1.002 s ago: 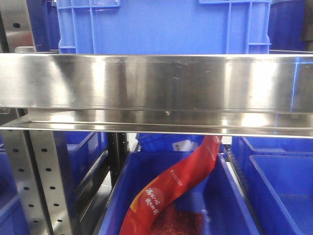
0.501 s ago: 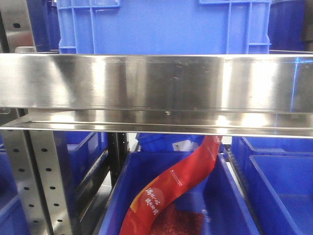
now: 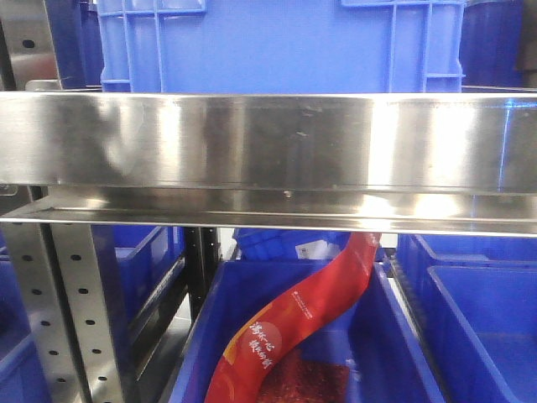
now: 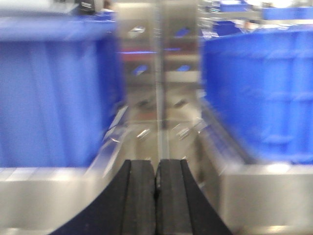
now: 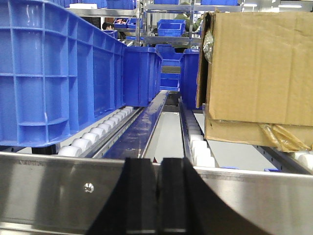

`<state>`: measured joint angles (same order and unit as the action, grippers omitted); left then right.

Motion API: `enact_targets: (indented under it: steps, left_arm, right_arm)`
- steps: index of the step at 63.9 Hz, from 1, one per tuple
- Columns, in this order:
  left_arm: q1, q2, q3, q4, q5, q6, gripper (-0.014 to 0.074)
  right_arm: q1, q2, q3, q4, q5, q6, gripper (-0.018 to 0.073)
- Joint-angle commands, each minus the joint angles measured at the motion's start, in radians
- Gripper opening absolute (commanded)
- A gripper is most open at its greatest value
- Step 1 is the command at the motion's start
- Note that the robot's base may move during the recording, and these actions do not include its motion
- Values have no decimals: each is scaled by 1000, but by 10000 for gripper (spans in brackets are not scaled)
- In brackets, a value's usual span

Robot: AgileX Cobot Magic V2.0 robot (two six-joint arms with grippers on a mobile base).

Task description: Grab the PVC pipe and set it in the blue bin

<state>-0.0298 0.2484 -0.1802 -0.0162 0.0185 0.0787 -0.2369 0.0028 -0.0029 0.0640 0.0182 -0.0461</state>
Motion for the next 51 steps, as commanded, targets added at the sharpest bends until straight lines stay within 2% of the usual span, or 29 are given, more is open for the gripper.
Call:
enact_targets:
  steps: [1, 11, 18, 24, 32, 41, 51]
  left_arm:
    - [38, -88, 69, 5, -18, -5, -111]
    - [82, -239, 176, 5, -18, -24, -111]
    - [108, -248, 180, 16, 9, -57, -111]
    - [84, -248, 180, 48, 9, -60, -111]
    - [42, -248, 180, 50, -8, -91, -111]
    - [41, -248, 180, 82, -8, -167, -111]
    - [41, -248, 180, 82, -8, -167, -111]
  right_arm:
    - [-7, -3, 3, -9, -25, 2, -168]
    - [-7, -3, 3, -9, -25, 2, -168]
    - [-7, -3, 3, -9, -25, 2, -168]
    - [-7, -3, 3, -9, -25, 2, -168]
    - [-7, -3, 3, -9, -27, 2, -168]
    - [-7, -3, 3, -9, -27, 2, -168]
    - [-7, -3, 3, -9, -27, 2, -168]
